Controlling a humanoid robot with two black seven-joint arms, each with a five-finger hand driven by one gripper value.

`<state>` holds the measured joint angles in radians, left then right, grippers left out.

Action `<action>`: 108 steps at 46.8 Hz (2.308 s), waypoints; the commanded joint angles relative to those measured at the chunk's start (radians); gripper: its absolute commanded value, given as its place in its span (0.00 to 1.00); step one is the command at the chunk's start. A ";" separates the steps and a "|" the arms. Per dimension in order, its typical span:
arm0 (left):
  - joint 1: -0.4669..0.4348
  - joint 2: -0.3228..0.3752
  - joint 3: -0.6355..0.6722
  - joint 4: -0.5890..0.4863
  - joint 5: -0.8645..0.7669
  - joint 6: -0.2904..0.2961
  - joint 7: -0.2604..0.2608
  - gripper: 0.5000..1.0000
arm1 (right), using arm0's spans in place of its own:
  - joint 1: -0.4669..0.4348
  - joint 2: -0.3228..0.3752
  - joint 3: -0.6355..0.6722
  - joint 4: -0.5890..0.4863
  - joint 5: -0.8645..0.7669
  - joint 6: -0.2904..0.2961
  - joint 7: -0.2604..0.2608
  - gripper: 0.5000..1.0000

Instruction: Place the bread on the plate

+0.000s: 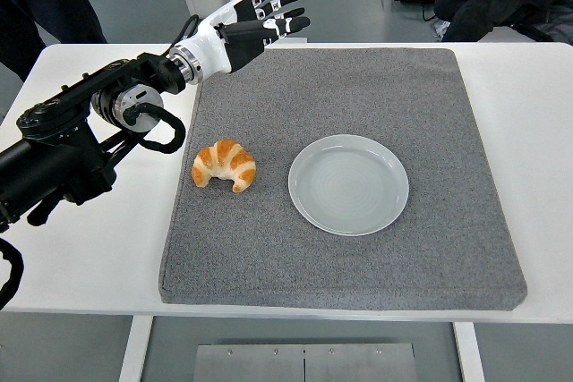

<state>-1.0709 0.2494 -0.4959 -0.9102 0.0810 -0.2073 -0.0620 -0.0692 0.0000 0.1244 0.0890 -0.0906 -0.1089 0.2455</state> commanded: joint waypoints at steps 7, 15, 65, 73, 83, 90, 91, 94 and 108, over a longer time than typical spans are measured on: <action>0.003 0.089 0.016 -0.105 0.095 0.023 0.001 1.00 | -0.001 0.000 0.000 0.000 -0.001 0.000 0.000 1.00; 0.005 0.145 0.011 -0.186 0.344 0.040 0.001 1.00 | 0.000 0.000 0.000 0.000 -0.001 0.000 0.000 1.00; 0.054 0.539 0.096 -0.685 1.121 0.144 0.160 0.99 | 0.000 0.000 0.000 0.000 0.000 0.000 0.000 1.00; 0.052 0.568 0.149 -0.710 1.191 0.140 0.160 0.99 | 0.000 0.000 0.000 0.000 -0.001 0.000 0.000 1.00; 0.049 0.547 0.178 -0.702 1.295 0.140 0.151 0.99 | 0.000 0.000 0.001 0.000 0.000 0.000 0.000 1.00; 0.075 0.530 0.195 -0.688 1.339 0.147 0.148 0.99 | 0.000 0.000 0.000 0.000 0.000 0.000 0.000 1.00; 0.078 0.527 0.197 -0.685 1.356 0.149 0.148 0.99 | 0.000 0.000 0.000 0.000 0.000 0.000 0.000 1.00; 0.081 0.521 0.198 -0.681 1.401 0.160 0.146 0.99 | -0.001 0.000 0.001 0.000 -0.001 0.000 0.000 1.00; 0.104 0.499 0.231 -0.650 1.499 0.189 0.146 0.99 | 0.000 0.000 0.000 0.000 0.000 0.000 0.000 1.00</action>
<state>-0.9737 0.7560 -0.2687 -1.5697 1.5593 -0.0259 0.0843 -0.0695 0.0000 0.1244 0.0890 -0.0908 -0.1089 0.2454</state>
